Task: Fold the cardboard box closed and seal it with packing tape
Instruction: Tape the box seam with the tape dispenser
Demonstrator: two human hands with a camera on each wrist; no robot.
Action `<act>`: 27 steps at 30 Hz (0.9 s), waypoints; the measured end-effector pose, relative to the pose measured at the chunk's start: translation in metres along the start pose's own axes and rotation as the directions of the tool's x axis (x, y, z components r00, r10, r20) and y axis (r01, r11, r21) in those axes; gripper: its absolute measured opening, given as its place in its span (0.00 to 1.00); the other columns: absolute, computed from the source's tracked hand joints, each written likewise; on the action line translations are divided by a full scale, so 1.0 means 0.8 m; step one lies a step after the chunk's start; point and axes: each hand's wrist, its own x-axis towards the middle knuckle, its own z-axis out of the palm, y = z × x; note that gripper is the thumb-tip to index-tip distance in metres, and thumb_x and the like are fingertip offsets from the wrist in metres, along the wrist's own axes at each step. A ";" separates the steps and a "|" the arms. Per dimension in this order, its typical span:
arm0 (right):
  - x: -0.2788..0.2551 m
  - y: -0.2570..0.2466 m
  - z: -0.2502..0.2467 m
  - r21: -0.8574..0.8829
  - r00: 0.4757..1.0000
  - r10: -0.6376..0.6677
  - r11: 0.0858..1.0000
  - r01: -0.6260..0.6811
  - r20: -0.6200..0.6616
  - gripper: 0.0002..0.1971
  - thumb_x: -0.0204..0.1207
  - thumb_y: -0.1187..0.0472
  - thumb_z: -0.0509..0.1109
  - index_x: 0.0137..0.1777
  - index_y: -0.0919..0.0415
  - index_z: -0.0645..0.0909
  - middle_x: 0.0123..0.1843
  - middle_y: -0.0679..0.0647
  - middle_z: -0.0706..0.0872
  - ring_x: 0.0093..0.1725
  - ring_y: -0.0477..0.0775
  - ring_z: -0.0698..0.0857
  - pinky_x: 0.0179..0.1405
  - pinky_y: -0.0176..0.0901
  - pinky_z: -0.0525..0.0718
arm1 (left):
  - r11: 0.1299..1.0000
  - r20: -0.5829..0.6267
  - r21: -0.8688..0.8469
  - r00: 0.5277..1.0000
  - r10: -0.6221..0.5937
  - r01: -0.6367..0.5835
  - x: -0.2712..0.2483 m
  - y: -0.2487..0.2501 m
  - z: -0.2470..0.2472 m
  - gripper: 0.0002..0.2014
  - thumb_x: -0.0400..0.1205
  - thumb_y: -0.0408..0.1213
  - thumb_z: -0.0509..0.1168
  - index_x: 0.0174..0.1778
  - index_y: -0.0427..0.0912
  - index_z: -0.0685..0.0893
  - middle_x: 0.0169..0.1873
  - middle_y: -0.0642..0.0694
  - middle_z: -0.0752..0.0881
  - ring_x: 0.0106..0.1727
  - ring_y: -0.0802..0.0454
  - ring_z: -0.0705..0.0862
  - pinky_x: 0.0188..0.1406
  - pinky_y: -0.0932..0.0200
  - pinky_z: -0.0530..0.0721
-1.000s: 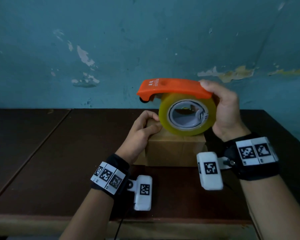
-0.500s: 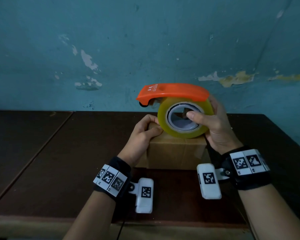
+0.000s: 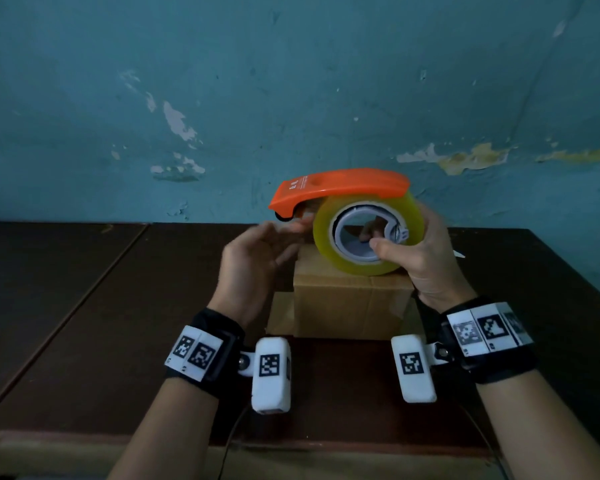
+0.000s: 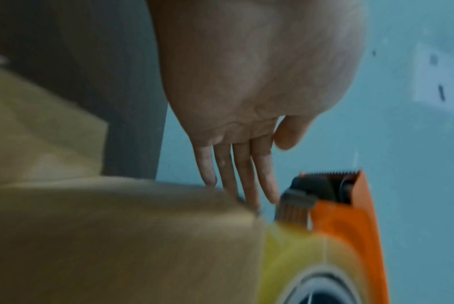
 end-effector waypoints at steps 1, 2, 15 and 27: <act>0.000 -0.001 0.001 0.003 1.000 0.000 1.000 0.000 0.008 0.17 0.68 0.76 0.74 0.54 0.61 0.84 0.45 0.51 0.91 0.47 0.50 0.90 0.51 0.40 0.87 | 0.999 -0.018 -0.044 1.000 0.009 -0.009 0.003 0.005 -0.005 0.20 0.89 0.41 0.54 0.39 0.40 0.88 0.51 0.40 0.94 0.61 0.44 0.90 0.66 0.47 0.83; 0.001 -0.002 0.002 0.008 1.000 0.006 1.000 -0.006 0.016 0.18 0.68 0.77 0.73 0.56 0.61 0.83 0.47 0.55 0.90 0.49 0.50 0.90 0.52 0.39 0.87 | 0.999 -0.016 -0.049 1.000 0.022 -0.022 0.004 0.009 -0.007 0.21 0.90 0.43 0.54 0.40 0.41 0.89 0.52 0.39 0.93 0.64 0.42 0.89 0.72 0.43 0.79; 0.000 0.006 0.001 -0.004 0.998 0.060 0.998 -0.060 0.009 0.27 0.70 0.80 0.78 0.68 0.70 0.76 0.53 0.43 0.91 0.57 0.46 0.90 0.57 0.39 0.87 | 0.999 0.125 0.005 0.991 -0.054 0.054 0.003 0.014 -0.026 0.06 0.79 0.37 0.69 0.41 0.38 0.83 0.53 0.41 0.91 0.64 0.45 0.88 0.78 0.42 0.74; 0.001 0.002 0.011 0.012 0.993 0.048 0.999 -0.047 -0.110 0.25 0.63 0.64 0.78 0.60 0.74 0.83 0.55 0.77 0.88 0.56 0.75 0.88 0.59 0.67 0.88 | 0.935 0.001 0.194 0.953 -0.302 0.296 -0.011 0.031 -0.053 0.08 0.73 0.29 0.68 0.34 0.36 0.93 0.28 0.40 0.90 0.27 0.57 0.89 0.26 0.69 0.86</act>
